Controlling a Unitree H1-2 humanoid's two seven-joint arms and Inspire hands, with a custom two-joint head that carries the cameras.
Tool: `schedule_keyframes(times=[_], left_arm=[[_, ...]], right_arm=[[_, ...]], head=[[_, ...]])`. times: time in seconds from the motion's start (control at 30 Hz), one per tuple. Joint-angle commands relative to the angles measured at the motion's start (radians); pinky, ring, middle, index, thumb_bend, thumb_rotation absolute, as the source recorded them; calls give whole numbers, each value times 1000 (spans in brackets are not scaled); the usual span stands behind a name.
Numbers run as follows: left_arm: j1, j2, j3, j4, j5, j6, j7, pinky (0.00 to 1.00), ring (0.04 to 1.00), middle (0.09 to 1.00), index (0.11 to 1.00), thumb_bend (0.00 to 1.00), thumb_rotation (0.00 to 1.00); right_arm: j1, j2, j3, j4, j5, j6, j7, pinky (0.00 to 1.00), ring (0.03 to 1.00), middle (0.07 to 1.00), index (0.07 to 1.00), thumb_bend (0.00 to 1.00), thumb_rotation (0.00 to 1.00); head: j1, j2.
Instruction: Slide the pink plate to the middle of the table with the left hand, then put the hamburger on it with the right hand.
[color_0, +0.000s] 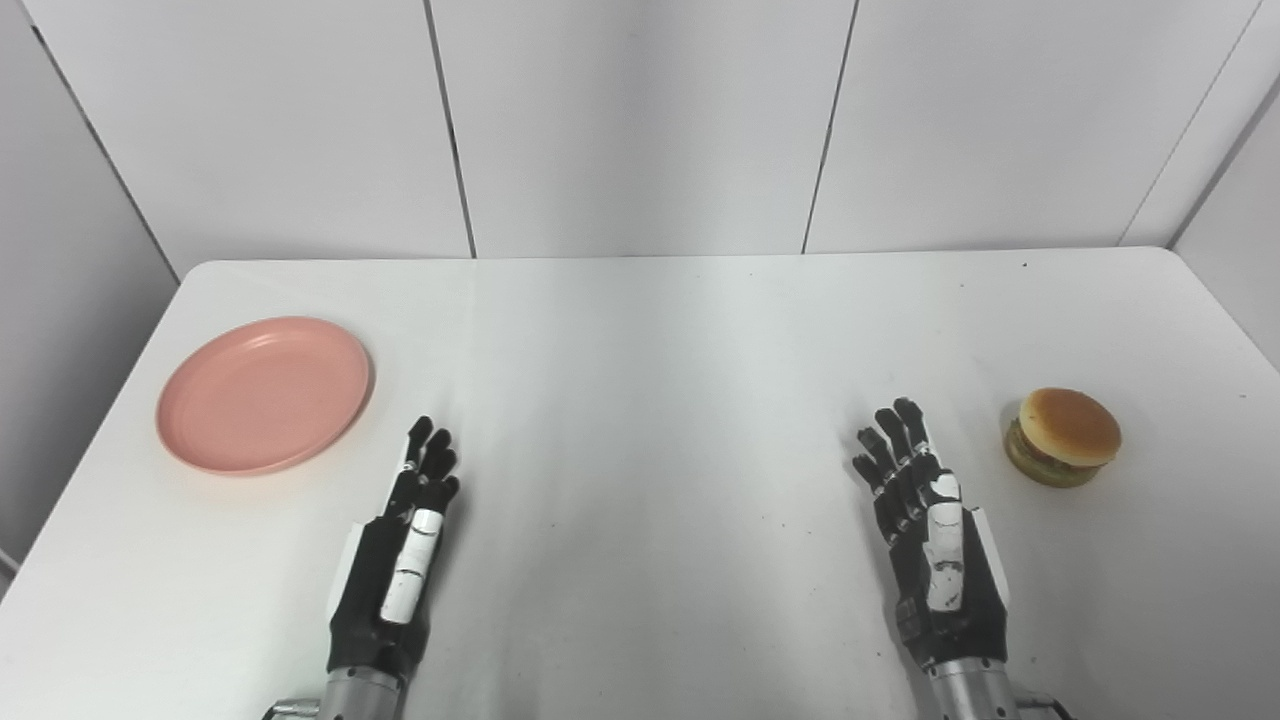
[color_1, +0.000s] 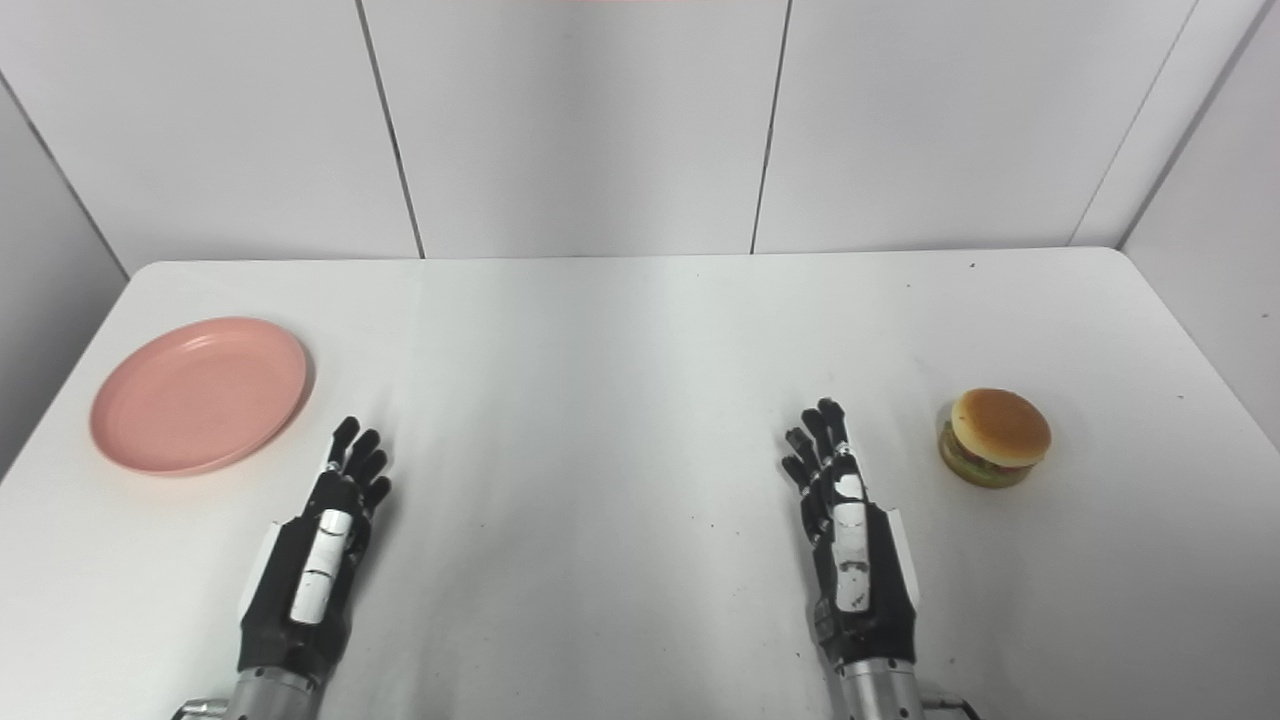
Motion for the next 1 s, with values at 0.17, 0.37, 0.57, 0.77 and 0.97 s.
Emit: schedule_keyframes(times=[0.17,0.37,0.57,0.77,0.97], left_arm=[[1,-62,-22,99,54,-131,36,953,973,975,1000,684,803],[-3,-109,25,173,119,-377,145,846,885,914,1000,702,749],[-10,-122,43,66,62,-382,139,854,888,903,979,756,788],[-107,-87,126,-52,55,-310,174,839,868,890,951,782,789],[-218,19,241,-92,3,-207,178,823,872,880,929,810,754]], right_arm=[[25,-49,-36,62,51,-5,46,976,958,980,1000,741,1000],[16,-50,-35,98,50,-1,51,996,967,989,1000,798,1000],[9,-44,-35,126,58,-2,55,1000,976,998,1000,833,1000],[0,-35,-31,156,49,-44,58,1000,994,1000,1000,823,1000],[0,-32,-28,154,52,-45,58,1000,991,1000,1000,819,1000]], head=[[69,-67],[105,-121],[130,-162],[132,-168],[129,-160]])
